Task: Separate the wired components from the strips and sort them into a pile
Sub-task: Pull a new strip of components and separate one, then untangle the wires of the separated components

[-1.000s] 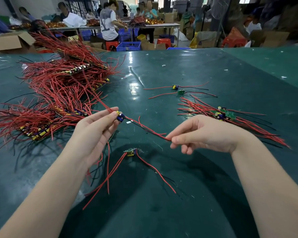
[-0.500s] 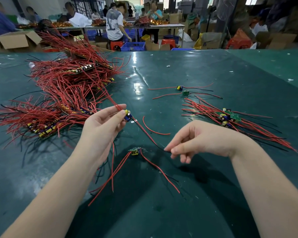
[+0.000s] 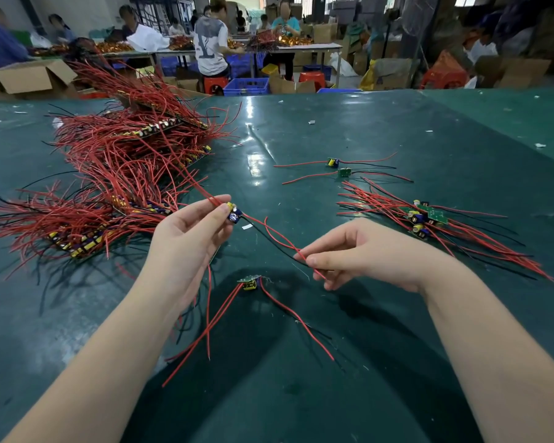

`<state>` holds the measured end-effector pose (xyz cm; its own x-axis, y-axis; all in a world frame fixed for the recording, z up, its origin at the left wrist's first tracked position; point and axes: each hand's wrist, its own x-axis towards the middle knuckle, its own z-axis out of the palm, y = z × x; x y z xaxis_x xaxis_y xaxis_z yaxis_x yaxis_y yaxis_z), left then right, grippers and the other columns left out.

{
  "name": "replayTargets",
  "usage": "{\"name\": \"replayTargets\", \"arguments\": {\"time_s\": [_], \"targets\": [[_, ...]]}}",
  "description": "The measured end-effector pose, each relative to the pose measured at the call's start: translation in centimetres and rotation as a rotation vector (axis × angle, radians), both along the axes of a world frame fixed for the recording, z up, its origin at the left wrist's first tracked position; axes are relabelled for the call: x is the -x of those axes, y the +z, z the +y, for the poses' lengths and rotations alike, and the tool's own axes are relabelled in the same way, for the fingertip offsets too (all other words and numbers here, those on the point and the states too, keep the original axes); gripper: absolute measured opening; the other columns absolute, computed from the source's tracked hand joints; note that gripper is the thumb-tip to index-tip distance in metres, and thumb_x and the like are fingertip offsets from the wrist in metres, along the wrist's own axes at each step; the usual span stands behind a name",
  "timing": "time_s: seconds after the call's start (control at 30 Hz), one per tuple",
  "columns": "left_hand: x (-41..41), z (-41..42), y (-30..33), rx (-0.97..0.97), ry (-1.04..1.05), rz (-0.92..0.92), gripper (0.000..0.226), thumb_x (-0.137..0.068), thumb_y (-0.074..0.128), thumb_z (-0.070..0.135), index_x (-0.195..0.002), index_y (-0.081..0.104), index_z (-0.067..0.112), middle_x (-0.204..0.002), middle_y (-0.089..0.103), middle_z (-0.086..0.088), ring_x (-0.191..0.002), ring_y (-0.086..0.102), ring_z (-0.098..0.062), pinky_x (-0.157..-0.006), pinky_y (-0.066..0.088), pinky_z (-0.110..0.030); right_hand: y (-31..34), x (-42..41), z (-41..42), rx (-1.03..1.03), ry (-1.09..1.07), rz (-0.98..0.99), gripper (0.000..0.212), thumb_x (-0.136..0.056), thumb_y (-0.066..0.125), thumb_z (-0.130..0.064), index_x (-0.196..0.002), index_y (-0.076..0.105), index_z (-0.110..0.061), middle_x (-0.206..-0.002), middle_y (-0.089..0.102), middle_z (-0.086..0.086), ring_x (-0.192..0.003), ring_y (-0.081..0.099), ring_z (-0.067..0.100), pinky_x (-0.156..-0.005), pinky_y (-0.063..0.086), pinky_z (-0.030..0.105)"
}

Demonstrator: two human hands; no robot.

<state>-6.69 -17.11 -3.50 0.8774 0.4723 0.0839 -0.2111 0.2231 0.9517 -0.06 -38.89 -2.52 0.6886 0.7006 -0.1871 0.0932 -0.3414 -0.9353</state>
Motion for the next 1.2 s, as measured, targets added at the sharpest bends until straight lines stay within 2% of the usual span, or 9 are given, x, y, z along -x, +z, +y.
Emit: {"name": "replayTargets", "arguments": {"time_s": [0.13, 0.27, 0.37, 0.57, 0.8, 1.0, 1.2], "targets": [[-0.1, 0.1, 0.0, -0.014, 0.025, 0.003, 0.015, -0.092, 0.057, 0.001, -0.094, 0.069, 0.010, -0.075, 0.071, 0.005, -0.065, 0.063, -0.001, -0.068, 0.052, -0.011, 0.0, 0.2, 0.3, -0.020, 0.015, -0.004, 0.017, -0.088, 0.066, -0.007, -0.101, 0.072, -0.016, -0.071, 0.068, 0.000, -0.063, 0.065, 0.014, -0.067, 0.057, 0.025], [-0.1, 0.1, -0.1, -0.081, 0.055, 0.009, 0.015, -0.091, 0.059, 0.003, -0.093, 0.070, 0.013, -0.074, 0.072, 0.007, -0.068, 0.064, -0.002, -0.074, 0.054, -0.013, -0.2, 0.6, 0.9, -0.040, -0.002, -0.030, 0.013, -0.088, 0.068, -0.012, -0.098, 0.072, -0.017, -0.075, 0.071, 0.002, -0.062, 0.064, 0.014, -0.065, 0.057, 0.026], [-0.1, 0.1, -0.1, -0.099, 0.060, 0.008, 0.016, -0.091, 0.059, 0.003, -0.093, 0.070, 0.014, -0.077, 0.072, 0.005, -0.069, 0.064, -0.003, -0.076, 0.054, -0.013, -0.2, 0.6, 1.1, -0.033, -0.006, -0.082, 0.018, -0.087, 0.067, -0.004, -0.099, 0.072, -0.016, -0.076, 0.073, 0.002, -0.060, 0.063, 0.012, -0.061, 0.055, 0.023], [-0.3, 0.4, 0.0, -0.056, 0.049, 0.015, 0.015, -0.093, 0.056, 0.001, -0.094, 0.069, 0.010, -0.081, 0.069, 0.001, -0.069, 0.063, -0.002, -0.071, 0.053, -0.012, 0.0, 0.7, 0.9, -0.072, 0.014, -0.102, 0.023, -0.092, 0.059, -0.001, -0.102, 0.070, -0.019, -0.087, 0.076, 0.003, -0.063, 0.066, 0.012, -0.063, 0.053, 0.020], [-0.4, 1.0, -0.2, 0.043, 0.024, 0.016, 0.015, -0.093, 0.055, 0.000, -0.091, 0.068, 0.007, -0.072, 0.070, 0.003, -0.062, 0.061, -0.003, -0.066, 0.052, -0.011, 0.1, 0.6, 1.2, -0.193, -0.012, -0.045, 0.010, -0.091, 0.061, -0.003, -0.100, 0.065, -0.005, -0.090, 0.076, 0.008, -0.065, 0.070, 0.018, -0.060, 0.053, 0.022], [-0.6, 1.0, -0.5, 0.048, 0.018, 0.031, 0.015, -0.093, 0.055, 0.000, -0.089, 0.068, 0.006, -0.076, 0.069, 0.002, -0.065, 0.063, -0.001, -0.070, 0.052, -0.010, 0.0, 0.7, 1.0, -0.218, 0.052, -0.054, 0.016, -0.093, 0.059, -0.002, -0.096, 0.072, -0.012, -0.090, 0.076, 0.011, -0.065, 0.069, 0.018, -0.060, 0.053, 0.022], [-0.8, 0.4, -0.8, 0.063, -0.018, 0.054, 0.014, -0.092, 0.055, -0.001, -0.092, 0.068, 0.003, -0.079, 0.070, -0.002, -0.071, 0.065, -0.004, -0.074, 0.053, -0.011, 0.0, 0.9, 1.0, -0.285, 0.113, -0.036, 0.017, -0.089, 0.062, -0.002, -0.096, 0.075, -0.011, -0.089, 0.075, 0.012, -0.060, 0.067, 0.013, -0.061, 0.053, 0.021]]}}
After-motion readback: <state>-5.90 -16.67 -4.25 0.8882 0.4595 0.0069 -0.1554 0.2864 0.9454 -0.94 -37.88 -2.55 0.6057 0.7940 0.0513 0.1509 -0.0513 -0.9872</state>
